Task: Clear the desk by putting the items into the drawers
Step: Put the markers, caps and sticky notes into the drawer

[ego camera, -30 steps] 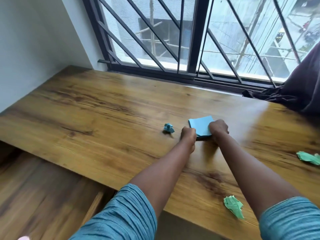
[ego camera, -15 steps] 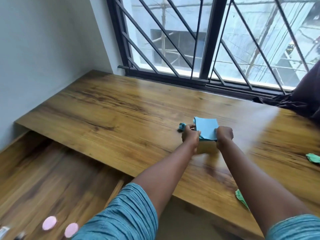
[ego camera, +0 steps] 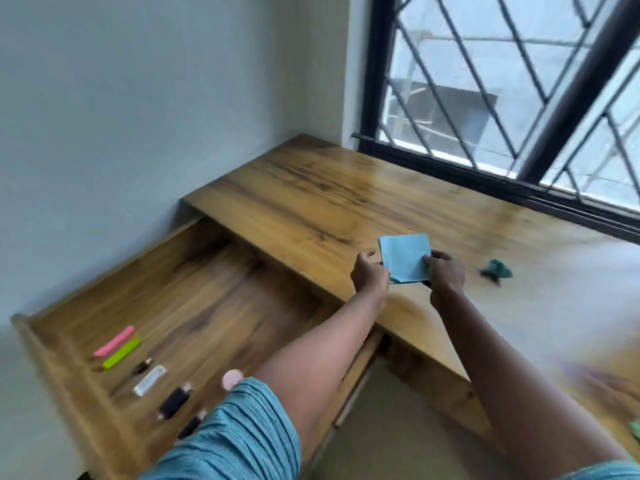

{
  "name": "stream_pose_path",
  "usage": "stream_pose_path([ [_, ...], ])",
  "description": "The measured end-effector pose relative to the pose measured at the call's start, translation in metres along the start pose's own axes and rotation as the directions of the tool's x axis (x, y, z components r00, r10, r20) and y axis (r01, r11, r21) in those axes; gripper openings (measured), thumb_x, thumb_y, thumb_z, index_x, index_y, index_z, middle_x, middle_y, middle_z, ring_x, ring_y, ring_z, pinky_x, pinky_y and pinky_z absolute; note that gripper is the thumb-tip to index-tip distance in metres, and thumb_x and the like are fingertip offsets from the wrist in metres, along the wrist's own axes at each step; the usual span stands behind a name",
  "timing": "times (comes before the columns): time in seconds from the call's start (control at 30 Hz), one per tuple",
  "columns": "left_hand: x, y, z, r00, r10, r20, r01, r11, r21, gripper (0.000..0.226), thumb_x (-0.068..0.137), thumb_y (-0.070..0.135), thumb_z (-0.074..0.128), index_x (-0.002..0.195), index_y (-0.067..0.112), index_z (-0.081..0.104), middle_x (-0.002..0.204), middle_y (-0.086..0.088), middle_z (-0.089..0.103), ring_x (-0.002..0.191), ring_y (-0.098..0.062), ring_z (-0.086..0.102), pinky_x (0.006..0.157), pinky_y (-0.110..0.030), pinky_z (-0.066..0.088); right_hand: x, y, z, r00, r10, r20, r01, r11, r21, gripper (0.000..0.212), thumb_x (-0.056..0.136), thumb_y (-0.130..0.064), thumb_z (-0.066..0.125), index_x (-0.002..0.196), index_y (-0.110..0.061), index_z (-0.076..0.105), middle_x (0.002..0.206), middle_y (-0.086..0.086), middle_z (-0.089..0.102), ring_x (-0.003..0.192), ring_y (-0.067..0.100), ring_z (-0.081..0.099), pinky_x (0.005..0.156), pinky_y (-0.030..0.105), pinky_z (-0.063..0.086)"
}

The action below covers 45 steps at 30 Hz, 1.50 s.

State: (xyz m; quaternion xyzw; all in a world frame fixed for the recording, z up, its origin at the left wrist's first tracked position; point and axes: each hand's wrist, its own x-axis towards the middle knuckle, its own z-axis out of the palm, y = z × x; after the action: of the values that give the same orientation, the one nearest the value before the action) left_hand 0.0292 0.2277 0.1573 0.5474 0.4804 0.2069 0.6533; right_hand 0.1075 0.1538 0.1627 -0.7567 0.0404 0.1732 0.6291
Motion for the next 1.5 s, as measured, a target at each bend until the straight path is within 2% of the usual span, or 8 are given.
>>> stream_pose_path([
  [0.17,0.049,-0.026,-0.140,0.989,-0.041,-0.144,0.028,0.996,-0.090,0.056,0.077,-0.010,0.049,0.128,0.012,0.053,0.123,-0.017,0.061,0.107,-0.031,0.063,0.091,-0.046,0.054,-0.087,0.029,0.126,0.980,-0.076,0.186,0.102,0.986,-0.132,0.042,0.082,-0.005,0.057,0.123,-0.011,0.059,0.111,0.012,0.066,0.096,0.030,0.064,0.082,0.044,0.054],
  [0.3,0.046,-0.045,-0.234,0.977,-0.060,-0.206,0.051,0.998,-0.048,0.058,0.081,-0.007,0.053,0.134,0.014,0.046,0.127,-0.011,0.058,0.112,-0.027,0.059,0.091,-0.035,0.053,-0.151,0.059,0.199,0.966,-0.085,0.244,0.138,0.968,-0.209,0.048,0.084,-0.003,0.059,0.130,-0.011,0.050,0.125,0.011,0.059,0.116,0.028,0.056,0.098,0.034,0.043],
  [0.5,0.065,-0.092,-0.328,0.965,-0.183,-0.187,0.172,0.982,-0.077,0.091,0.061,-0.018,0.061,0.142,0.017,0.037,0.131,-0.011,0.056,0.113,-0.030,0.059,0.092,-0.041,0.054,-0.201,0.102,0.258,0.969,0.056,0.239,0.007,0.966,-0.258,0.044,0.086,0.003,0.059,0.127,-0.006,0.045,0.127,0.016,0.054,0.111,0.030,0.057,0.087,0.038,0.054],
  [0.6,0.077,-0.102,-0.361,0.964,-0.192,-0.186,0.192,0.981,-0.019,0.073,0.067,-0.017,0.059,0.135,0.008,0.050,0.125,-0.012,0.061,0.108,-0.028,0.062,0.079,-0.028,0.054,-0.207,0.120,0.276,0.959,0.119,0.256,-0.040,0.955,-0.294,0.043,0.087,0.002,0.060,0.126,-0.005,0.044,0.126,0.015,0.053,0.111,0.031,0.058,0.082,0.043,0.057],
  [0.77,0.091,-0.113,-0.391,0.948,-0.213,-0.238,0.237,0.968,0.080,0.031,0.085,-0.003,0.059,0.115,-0.001,0.065,0.106,-0.016,0.067,0.086,-0.023,0.063,0.080,-0.029,0.053,-0.211,0.138,0.296,0.952,0.151,0.265,-0.031,0.912,-0.408,0.041,0.089,-0.003,0.060,0.126,-0.010,0.045,0.127,0.011,0.055,0.108,0.028,0.061,0.075,0.035,0.057],
  [1.1,0.108,-0.130,-0.394,0.970,-0.101,-0.222,0.216,0.778,0.590,0.031,0.085,0.003,0.061,0.115,0.008,0.068,0.121,-0.013,0.065,0.111,-0.027,0.062,0.090,-0.030,0.049,-0.209,0.172,0.301,0.957,0.145,0.253,0.027,0.820,-0.572,0.044,0.089,-0.010,0.062,0.129,-0.013,0.044,0.129,0.012,0.054,0.108,0.026,0.060,0.081,0.039,0.058],
  [1.33,0.100,-0.134,-0.401,0.981,0.034,-0.191,0.122,0.659,0.742,0.020,0.089,0.004,0.052,0.092,0.010,0.071,0.118,-0.015,0.066,0.097,-0.027,0.063,0.078,-0.031,0.050,-0.220,0.170,0.298,0.942,0.137,0.306,0.121,0.713,-0.690,0.055,0.091,-0.014,0.058,0.139,-0.007,0.033,0.138,0.016,0.045,0.124,0.031,0.048,0.097,0.042,0.049],
  [1.5,0.085,-0.118,-0.426,0.943,0.264,-0.204,0.029,0.544,0.839,0.029,0.094,0.012,0.052,0.121,0.010,0.062,0.115,-0.012,0.064,0.096,-0.023,0.064,0.066,-0.026,0.053,-0.261,0.156,0.298,0.900,-0.043,0.434,0.347,0.671,-0.655,0.045,0.095,-0.015,0.052,0.138,-0.011,0.038,0.138,0.008,0.042,0.119,0.022,0.050,0.094,0.032,0.048],
])
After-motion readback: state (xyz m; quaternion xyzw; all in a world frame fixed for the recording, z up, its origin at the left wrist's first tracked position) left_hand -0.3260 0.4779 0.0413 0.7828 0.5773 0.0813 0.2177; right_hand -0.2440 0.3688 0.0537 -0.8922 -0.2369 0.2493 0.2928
